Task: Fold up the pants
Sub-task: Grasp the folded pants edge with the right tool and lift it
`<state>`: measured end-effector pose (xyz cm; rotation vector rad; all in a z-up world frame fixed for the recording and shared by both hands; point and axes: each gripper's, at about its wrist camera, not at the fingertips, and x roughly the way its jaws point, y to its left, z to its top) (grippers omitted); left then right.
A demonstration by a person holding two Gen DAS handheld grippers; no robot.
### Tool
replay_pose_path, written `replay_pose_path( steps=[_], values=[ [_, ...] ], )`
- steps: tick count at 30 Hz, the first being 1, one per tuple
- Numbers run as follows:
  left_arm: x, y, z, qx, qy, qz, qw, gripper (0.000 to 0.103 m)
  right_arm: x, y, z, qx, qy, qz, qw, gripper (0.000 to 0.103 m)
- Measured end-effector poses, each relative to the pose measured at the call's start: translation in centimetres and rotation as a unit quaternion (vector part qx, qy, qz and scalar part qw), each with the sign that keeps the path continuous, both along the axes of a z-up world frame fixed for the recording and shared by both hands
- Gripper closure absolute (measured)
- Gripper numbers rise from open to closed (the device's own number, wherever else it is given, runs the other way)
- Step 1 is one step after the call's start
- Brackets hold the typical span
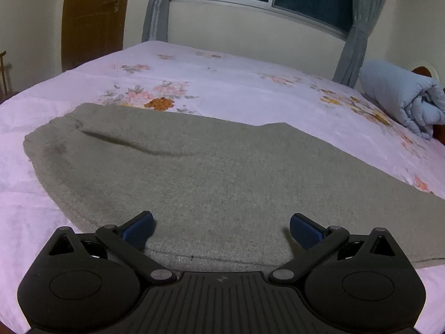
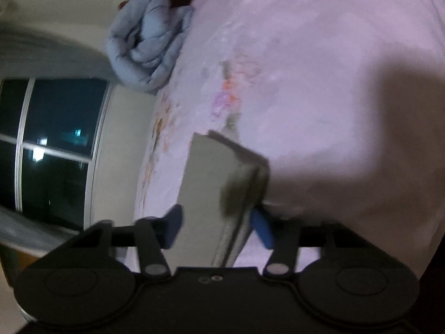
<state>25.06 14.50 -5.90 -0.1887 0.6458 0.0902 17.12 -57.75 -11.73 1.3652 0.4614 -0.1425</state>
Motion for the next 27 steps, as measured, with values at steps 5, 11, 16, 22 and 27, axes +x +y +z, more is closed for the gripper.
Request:
replay_pose_path(
  steps=[5, 11, 16, 22, 27],
  values=[
    [-0.3, -0.4, 0.2, 0.000, -0.004, 0.010, 0.9999, 0.000, -0.9, 0.3, -0.1, -0.011, 0.002, -0.001, 1.000, 0.082],
    [-0.2, -5.3, 1.2, -0.052, -0.019, -0.021, 0.9983, 0.000, 2.0, 0.2, 0.2, -0.028, 0.002, 0.036, 0.999, 0.080],
    [0.6, -17.5, 0.3, -0.042, 0.002, -0.090, 0.9950, 0.000, 1.6, 0.5, 0.9, -0.069, -0.005, 0.044, 0.997, 0.090],
    [0.6, -29.2, -0.7, 0.051, 0.019, -0.126, 0.9906, 0.000, 0.5, 0.3, 0.7, -0.076, -0.010, 0.053, 0.996, 0.090],
    [0.8, -31.2, -0.7, 0.071, 0.032, -0.130, 0.9884, 0.000, 0.5, -0.2, 0.6, -0.074, -0.015, 0.060, 0.995, 0.086]
  ],
)
